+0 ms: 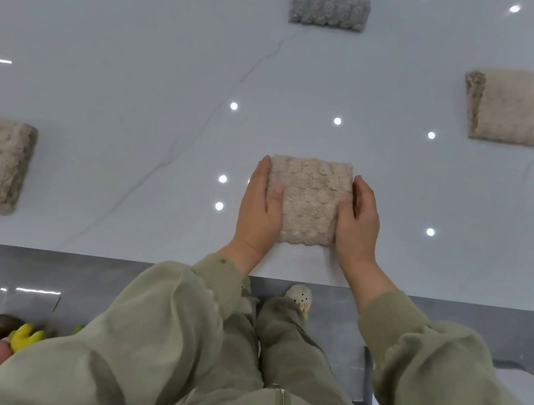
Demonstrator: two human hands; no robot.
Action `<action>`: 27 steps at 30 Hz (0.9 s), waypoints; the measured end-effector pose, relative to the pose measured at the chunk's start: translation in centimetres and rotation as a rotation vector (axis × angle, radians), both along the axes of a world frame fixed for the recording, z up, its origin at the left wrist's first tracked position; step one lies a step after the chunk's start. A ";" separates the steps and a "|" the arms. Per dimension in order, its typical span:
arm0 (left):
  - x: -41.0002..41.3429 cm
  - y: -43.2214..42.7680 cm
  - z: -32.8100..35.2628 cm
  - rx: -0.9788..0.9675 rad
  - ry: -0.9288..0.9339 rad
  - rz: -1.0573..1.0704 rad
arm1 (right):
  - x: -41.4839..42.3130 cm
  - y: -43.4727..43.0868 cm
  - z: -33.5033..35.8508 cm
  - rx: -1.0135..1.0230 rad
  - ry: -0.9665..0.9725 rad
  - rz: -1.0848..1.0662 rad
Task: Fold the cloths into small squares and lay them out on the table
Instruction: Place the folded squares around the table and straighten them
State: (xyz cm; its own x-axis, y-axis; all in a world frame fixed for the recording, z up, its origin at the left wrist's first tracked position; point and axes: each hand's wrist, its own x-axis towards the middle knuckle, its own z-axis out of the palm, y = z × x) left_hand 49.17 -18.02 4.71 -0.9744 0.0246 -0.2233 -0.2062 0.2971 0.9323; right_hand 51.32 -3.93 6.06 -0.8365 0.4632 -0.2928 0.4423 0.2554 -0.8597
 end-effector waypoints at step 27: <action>-0.9 -0.8 0.2 -0.323 0.139 -0.234 | -0.4 -0.2 0.8 0.200 -0.043 0.100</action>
